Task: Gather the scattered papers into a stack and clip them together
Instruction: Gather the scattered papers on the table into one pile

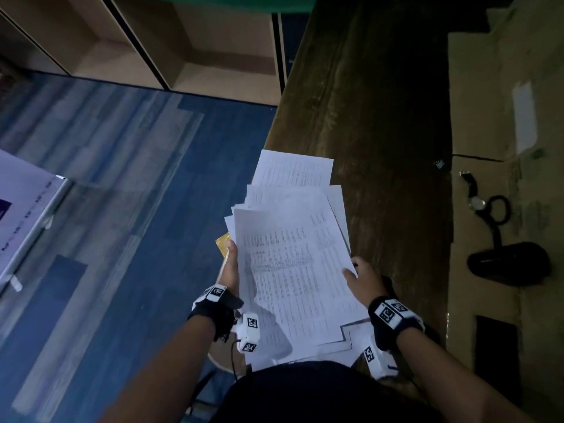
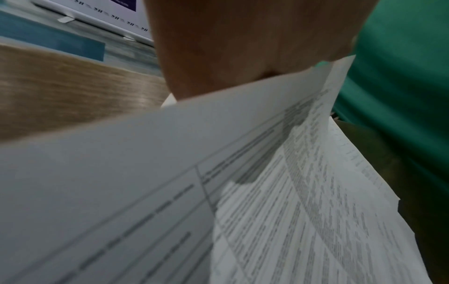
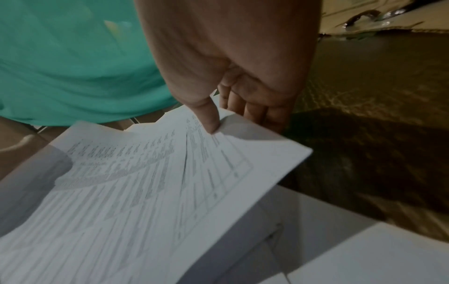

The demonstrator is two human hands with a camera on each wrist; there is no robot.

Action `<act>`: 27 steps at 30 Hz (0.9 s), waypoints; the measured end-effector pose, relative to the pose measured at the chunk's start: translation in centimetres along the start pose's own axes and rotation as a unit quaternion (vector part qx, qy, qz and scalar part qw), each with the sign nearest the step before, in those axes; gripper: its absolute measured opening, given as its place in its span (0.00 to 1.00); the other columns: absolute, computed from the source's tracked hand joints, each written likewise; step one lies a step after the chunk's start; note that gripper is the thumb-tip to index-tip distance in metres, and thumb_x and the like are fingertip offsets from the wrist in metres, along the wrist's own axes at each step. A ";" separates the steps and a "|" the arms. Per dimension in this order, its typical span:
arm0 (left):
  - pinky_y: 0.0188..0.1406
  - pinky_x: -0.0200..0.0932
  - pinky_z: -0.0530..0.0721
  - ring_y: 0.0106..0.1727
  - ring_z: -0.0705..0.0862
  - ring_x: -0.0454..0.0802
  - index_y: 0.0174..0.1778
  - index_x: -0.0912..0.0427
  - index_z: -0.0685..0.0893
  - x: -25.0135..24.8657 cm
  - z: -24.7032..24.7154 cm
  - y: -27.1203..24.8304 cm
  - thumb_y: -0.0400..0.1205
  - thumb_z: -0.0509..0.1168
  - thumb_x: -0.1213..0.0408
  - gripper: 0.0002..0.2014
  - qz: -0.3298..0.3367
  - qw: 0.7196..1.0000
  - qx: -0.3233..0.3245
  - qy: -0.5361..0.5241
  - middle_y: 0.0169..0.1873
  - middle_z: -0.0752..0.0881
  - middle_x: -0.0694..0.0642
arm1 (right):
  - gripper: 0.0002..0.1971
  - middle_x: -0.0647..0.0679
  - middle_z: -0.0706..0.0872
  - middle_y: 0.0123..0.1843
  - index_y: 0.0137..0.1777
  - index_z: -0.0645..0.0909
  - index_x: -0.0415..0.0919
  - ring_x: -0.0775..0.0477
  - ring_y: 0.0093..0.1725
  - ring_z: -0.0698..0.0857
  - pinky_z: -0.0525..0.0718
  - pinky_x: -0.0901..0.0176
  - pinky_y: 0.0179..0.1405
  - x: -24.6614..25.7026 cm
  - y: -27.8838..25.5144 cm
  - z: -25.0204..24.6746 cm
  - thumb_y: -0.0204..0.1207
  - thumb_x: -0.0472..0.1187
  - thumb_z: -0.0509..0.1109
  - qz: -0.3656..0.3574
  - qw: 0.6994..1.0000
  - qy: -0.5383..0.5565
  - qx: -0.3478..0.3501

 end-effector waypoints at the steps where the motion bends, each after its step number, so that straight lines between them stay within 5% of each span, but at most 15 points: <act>1: 0.75 0.70 0.71 0.74 0.79 0.63 0.78 0.48 0.74 0.1 0.0 -0.3 0.70 0.53 0.21 0.46 -0.011 1.000 0.007 -0.001 0.74 0.80 0.60 | 0.24 0.42 0.77 0.76 0.77 0.69 0.43 0.38 0.72 0.78 0.76 0.47 0.71 0.0 -0.1 0.3 0.82 0.48 0.62 0.006 1.000 -0.021 0.011; 5: 0.72 0.60 0.77 0.68 0.84 0.62 0.73 0.61 0.80 -0.1 1.6 -1.9 0.80 0.66 0.48 0.28 -0.022 0.999 0.035 -0.031 0.67 0.85 0.65 | 0.22 0.45 0.82 0.69 0.73 0.72 0.49 0.40 0.63 0.83 0.81 0.50 0.64 0.7 -0.3 1.7 0.80 0.52 0.61 -0.010 0.994 -0.085 0.060; 8: 0.73 0.66 0.75 0.66 0.84 0.67 0.69 0.65 0.82 0.8 1.6 -2.3 0.81 0.65 0.61 0.21 -0.054 0.997 0.043 -0.038 0.63 0.87 0.66 | 0.19 0.51 0.88 0.57 0.63 0.76 0.51 0.47 0.52 0.87 0.86 0.50 0.56 0.5 0.0 4.3 0.75 0.57 0.62 -0.041 0.983 -0.117 0.138; 10: 0.67 0.63 0.82 0.58 0.87 0.65 0.67 0.66 0.82 0.5 0.6 -1.6 0.81 0.65 0.70 0.18 -0.030 0.999 0.017 -0.001 0.59 0.88 0.65 | 0.16 0.49 0.88 0.46 0.57 0.78 0.46 0.46 0.43 0.88 0.87 0.50 0.47 1.0 -0.9 5.8 0.77 0.55 0.63 -0.055 0.972 -0.118 0.196; 13: 0.56 0.55 0.86 0.51 0.88 0.62 0.64 0.73 0.82 -0.8 -1.9 -0.5 0.77 0.70 0.78 0.19 0.040 0.988 -0.074 0.132 0.56 0.89 0.68 | 0.15 0.41 0.87 0.45 0.58 0.79 0.42 0.43 0.39 0.87 0.88 0.46 0.40 1.3 -2.4 5.9 0.81 0.52 0.60 -0.015 0.967 -0.054 0.248; 15: 0.50 0.52 0.87 0.49 0.89 0.64 0.59 0.75 0.85 -1.4 -3.3 -0.3 0.76 0.73 0.75 0.16 0.063 0.981 -0.101 0.153 0.52 0.90 0.70 | 0.12 0.45 0.89 0.44 0.53 0.81 0.47 0.46 0.40 0.87 0.88 0.45 0.48 2.0 -1.3 3.6 0.81 0.51 0.61 -0.024 0.982 -0.028 0.185; 17: 0.44 0.51 0.89 0.47 0.90 0.65 0.56 0.74 0.86 -1.9 -5.1 -0.4 0.77 0.72 0.74 0.13 0.077 0.983 -0.109 0.128 0.50 0.90 0.70 | 0.07 0.50 0.89 0.46 0.50 0.81 0.52 0.47 0.45 0.87 0.86 0.47 0.52 3.0 0.5 -0.6 0.79 0.50 0.63 -0.053 0.995 -0.066 0.044; 20: 0.50 0.63 0.89 0.51 0.91 0.68 0.58 0.71 0.86 -2.2 -7.5 -0.6 0.77 0.71 0.73 0.13 0.080 0.990 -0.099 0.056 0.51 0.91 0.68 | 0.08 0.46 0.85 0.58 0.55 0.81 0.49 0.45 0.52 0.85 0.84 0.48 0.54 4.0 2.3 -4.2 0.78 0.44 0.66 -0.053 0.992 -0.099 -0.059; 24: 0.38 0.47 0.84 0.41 0.85 0.60 0.46 0.70 0.84 -3.3 -11.9 -1.2 0.75 0.70 0.78 0.06 0.108 0.965 -0.221 0.094 0.35 0.87 0.59 | 0.19 0.43 0.74 0.71 0.62 0.78 0.49 0.41 0.65 0.79 0.82 0.40 0.63 5.1 3.1 -3.2 0.72 0.49 0.74 -0.043 0.991 -0.124 -0.035; 27: 0.35 0.46 0.79 0.35 0.80 0.56 0.39 0.69 0.81 -3.0 -13.6 -1.8 0.71 0.69 0.77 0.04 0.109 0.948 -0.267 0.135 0.32 0.82 0.62 | 0.51 0.44 0.62 0.78 0.77 0.64 0.50 0.37 0.76 0.66 0.72 0.34 0.71 6.4 1.4 0.4 0.54 0.68 0.78 -0.105 0.952 -0.288 0.013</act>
Point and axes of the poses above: each hand's wrist, its own y-axis towards the middle knuckle, its own z-axis out of the palm, x = y × z, the point moved 9 cm from there along y, towards the middle knuckle
